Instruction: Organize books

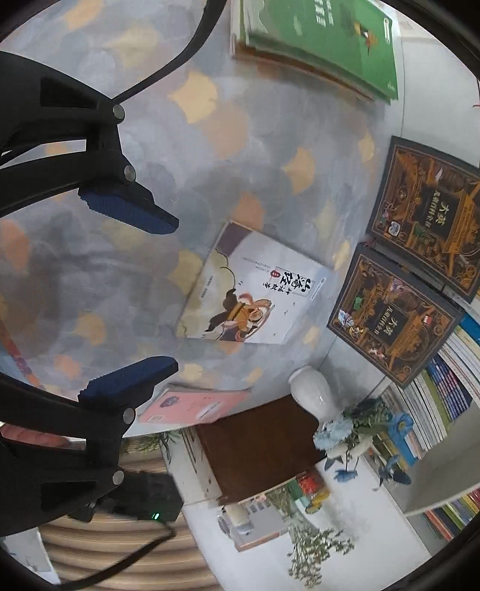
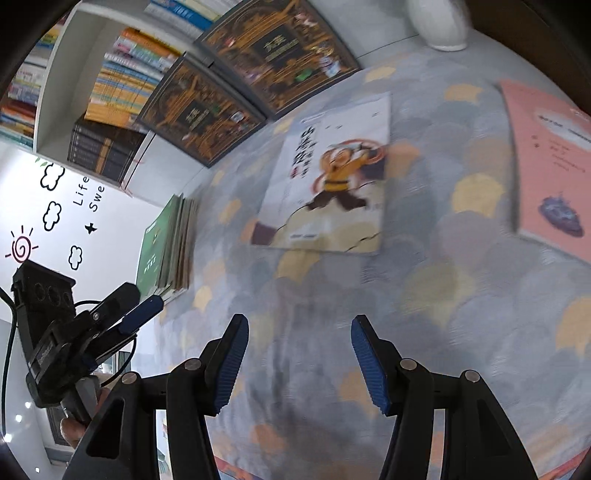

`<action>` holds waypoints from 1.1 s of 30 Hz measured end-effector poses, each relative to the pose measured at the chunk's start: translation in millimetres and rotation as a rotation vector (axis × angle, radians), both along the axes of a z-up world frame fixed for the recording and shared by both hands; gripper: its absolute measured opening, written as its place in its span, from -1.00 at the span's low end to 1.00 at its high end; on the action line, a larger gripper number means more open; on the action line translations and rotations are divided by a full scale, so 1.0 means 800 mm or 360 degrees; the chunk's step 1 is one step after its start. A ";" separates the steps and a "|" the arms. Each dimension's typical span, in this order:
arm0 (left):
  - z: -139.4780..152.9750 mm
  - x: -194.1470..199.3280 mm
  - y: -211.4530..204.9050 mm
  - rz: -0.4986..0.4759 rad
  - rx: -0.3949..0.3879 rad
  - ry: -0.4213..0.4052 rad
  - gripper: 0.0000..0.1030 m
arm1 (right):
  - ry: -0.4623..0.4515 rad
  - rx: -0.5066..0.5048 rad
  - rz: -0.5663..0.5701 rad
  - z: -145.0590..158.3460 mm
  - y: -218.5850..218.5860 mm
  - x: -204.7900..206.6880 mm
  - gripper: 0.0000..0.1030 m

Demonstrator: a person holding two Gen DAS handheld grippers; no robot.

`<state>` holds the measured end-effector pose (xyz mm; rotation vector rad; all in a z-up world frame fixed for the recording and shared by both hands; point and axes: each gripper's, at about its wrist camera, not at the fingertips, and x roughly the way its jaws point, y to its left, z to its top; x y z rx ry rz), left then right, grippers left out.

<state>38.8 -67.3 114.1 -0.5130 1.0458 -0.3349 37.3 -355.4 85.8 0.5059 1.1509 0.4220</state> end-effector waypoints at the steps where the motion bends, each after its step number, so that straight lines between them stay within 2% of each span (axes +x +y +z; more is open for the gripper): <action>1: -0.003 0.007 -0.005 0.0005 0.0012 0.0005 0.30 | -0.0005 0.0002 -0.0004 0.001 -0.008 0.002 0.09; 6: -0.022 0.052 -0.030 0.0027 0.0128 0.0033 0.30 | -0.0036 0.0004 -0.0015 0.004 -0.034 0.022 0.09; 12: -0.051 0.099 -0.038 0.0081 0.0206 0.0086 0.26 | -0.0152 -0.0087 -0.0010 0.010 -0.031 0.060 0.09; 17: -0.084 0.135 -0.033 0.0112 0.0242 0.0161 0.26 | -0.0094 -0.0155 -0.0016 -0.021 -0.018 0.108 0.08; 23: -0.109 0.166 -0.029 0.0134 0.0255 0.0157 0.22 | -0.0090 -0.0265 -0.0027 -0.051 -0.004 0.144 -0.39; 26: -0.110 0.174 -0.031 0.0128 0.0266 0.0129 0.22 | -0.0080 -0.0319 -0.0051 -0.065 0.000 0.157 -0.40; 30: -0.113 0.178 -0.040 0.0042 0.0195 0.0141 0.22 | -0.0094 -0.0300 -0.0018 -0.066 0.007 0.159 -0.40; 33: -0.111 0.169 -0.050 0.0003 0.0241 0.0139 0.23 | -0.0109 -0.0355 0.0042 -0.063 0.012 0.156 -0.39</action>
